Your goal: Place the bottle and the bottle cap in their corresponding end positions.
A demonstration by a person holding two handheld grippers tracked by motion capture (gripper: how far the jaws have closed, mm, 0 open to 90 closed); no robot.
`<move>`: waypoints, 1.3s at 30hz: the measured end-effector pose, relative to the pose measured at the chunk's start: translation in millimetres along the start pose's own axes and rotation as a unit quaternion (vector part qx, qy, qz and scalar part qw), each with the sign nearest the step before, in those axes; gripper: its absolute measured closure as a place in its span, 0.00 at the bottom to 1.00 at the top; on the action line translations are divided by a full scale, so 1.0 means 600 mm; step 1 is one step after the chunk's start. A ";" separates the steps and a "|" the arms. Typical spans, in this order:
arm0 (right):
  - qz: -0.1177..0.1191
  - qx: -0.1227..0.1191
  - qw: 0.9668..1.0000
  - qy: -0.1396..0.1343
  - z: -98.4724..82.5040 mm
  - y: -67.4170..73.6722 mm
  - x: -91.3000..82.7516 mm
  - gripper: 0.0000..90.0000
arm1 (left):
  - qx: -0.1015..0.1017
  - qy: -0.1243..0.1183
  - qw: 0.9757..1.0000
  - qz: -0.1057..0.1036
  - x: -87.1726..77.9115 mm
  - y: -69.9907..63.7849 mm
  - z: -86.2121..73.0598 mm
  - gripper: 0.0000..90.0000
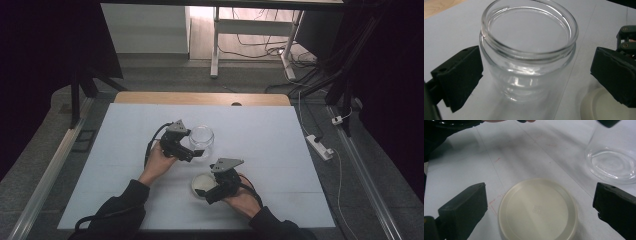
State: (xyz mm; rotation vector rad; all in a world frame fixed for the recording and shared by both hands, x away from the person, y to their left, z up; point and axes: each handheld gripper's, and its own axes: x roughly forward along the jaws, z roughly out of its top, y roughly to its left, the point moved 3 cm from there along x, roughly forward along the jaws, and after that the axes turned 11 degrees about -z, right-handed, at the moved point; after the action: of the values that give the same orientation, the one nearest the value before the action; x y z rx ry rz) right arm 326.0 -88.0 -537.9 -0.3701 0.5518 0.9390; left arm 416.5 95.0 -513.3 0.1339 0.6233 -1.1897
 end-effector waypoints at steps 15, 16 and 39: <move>-0.005 0.003 1.000 -0.011 0.003 -0.005 -0.019 0.00 | -0.007 0.007 1.000 -0.002 -0.026 -0.024 -0.015 0.00; -0.006 0.004 1.000 -0.011 0.004 -0.005 -0.021 0.00 | -0.007 0.008 1.000 -0.002 -0.028 -0.026 -0.015 0.00; -0.026 0.021 0.999 -0.026 0.006 -0.022 -0.068 0.00 | 0.012 0.005 1.000 -0.008 -0.075 -0.099 -0.029 0.00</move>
State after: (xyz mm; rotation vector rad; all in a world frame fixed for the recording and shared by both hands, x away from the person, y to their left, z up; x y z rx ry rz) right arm 318.9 -119.8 -510.0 -0.3195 0.5111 0.8824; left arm 346.2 116.5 -490.8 0.1560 0.6189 -1.2127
